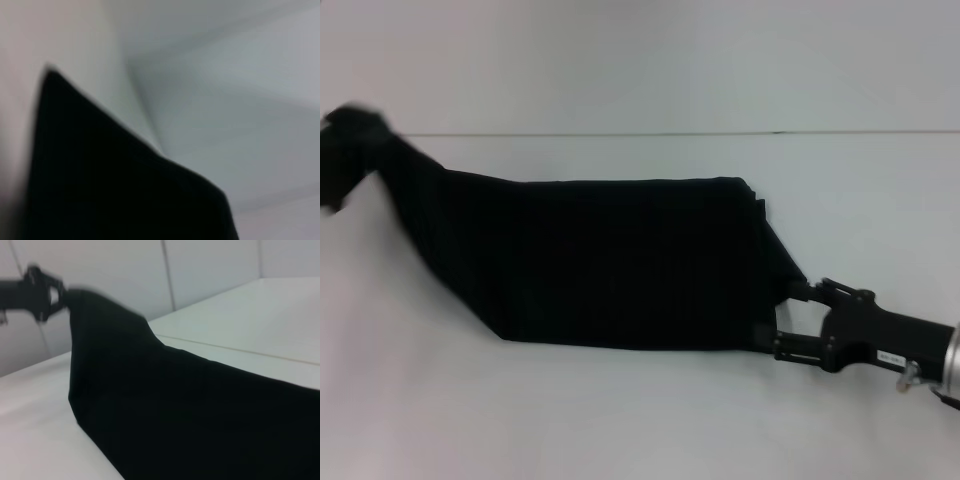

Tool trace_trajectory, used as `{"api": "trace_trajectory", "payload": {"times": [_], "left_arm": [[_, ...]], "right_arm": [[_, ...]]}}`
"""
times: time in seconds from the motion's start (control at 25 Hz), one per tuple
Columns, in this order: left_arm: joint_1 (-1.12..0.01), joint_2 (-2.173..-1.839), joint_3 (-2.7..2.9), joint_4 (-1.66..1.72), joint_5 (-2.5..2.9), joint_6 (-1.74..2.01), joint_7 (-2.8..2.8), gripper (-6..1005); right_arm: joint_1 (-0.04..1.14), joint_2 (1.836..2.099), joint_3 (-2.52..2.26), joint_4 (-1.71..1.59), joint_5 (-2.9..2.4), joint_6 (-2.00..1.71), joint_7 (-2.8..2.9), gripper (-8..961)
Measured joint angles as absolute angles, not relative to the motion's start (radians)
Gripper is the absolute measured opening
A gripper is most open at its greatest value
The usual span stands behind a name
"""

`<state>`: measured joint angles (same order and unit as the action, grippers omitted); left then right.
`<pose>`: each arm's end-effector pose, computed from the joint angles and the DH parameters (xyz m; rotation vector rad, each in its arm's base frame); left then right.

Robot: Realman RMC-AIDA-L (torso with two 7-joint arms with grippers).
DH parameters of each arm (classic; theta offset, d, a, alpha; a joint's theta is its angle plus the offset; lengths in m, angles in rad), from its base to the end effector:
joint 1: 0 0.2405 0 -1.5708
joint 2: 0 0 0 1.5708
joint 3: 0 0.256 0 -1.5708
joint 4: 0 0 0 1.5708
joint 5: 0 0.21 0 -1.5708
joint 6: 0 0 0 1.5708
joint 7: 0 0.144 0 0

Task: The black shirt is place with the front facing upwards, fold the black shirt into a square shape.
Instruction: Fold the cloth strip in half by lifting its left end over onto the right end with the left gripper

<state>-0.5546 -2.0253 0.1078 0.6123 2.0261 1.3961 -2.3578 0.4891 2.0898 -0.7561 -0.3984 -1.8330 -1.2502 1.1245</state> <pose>-0.3244 0.3606 0.0907 -1.5561 -1.8668 -1.3355 0.3022 0.3212 -0.0467 -2.5288 0.6973 0.6106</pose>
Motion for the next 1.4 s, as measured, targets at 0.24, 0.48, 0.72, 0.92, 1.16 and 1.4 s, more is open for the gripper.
{"api": "trace_trajectory", "payload": {"times": [0.24, 0.48, 0.72, 0.92, 1.16, 1.4], "left_arm": [[-0.735, -2.097, 0.271, 0.569, 1.941, 1.426, -2.335, 43], [-0.863, -2.171, 0.441, 0.369, 1.910, 1.332, -2.195, 44], [-0.864, -2.174, 0.468, 0.061, 1.900, 1.154, -2.002, 44], [-0.802, -2.175, 0.462, 0.004, 1.894, 1.170, -1.928, 45], [-0.771, -2.174, 0.455, 0.026, 1.897, 1.234, -1.880, 212], [-0.694, -2.170, 0.459, 0.197, 1.897, 1.389, -1.793, 459]], "right_arm": [[0.422, 2.088, -0.706, -0.409, -1.833, -1.267, 1.124, 946], [0.372, 2.085, -0.673, -0.411, -1.833, -1.292, 1.124, 946], [0.341, 2.076, -0.642, -0.412, -1.837, -1.338, 1.124, 946], [0.330, 2.071, -0.618, -0.413, -1.839, -1.354, 1.124, 946], [0.329, 2.071, -0.616, -0.413, -1.840, -1.354, 1.124, 947], [0.314, 2.059, -0.575, -0.413, -1.838, -1.389, 1.135, 947]]}}
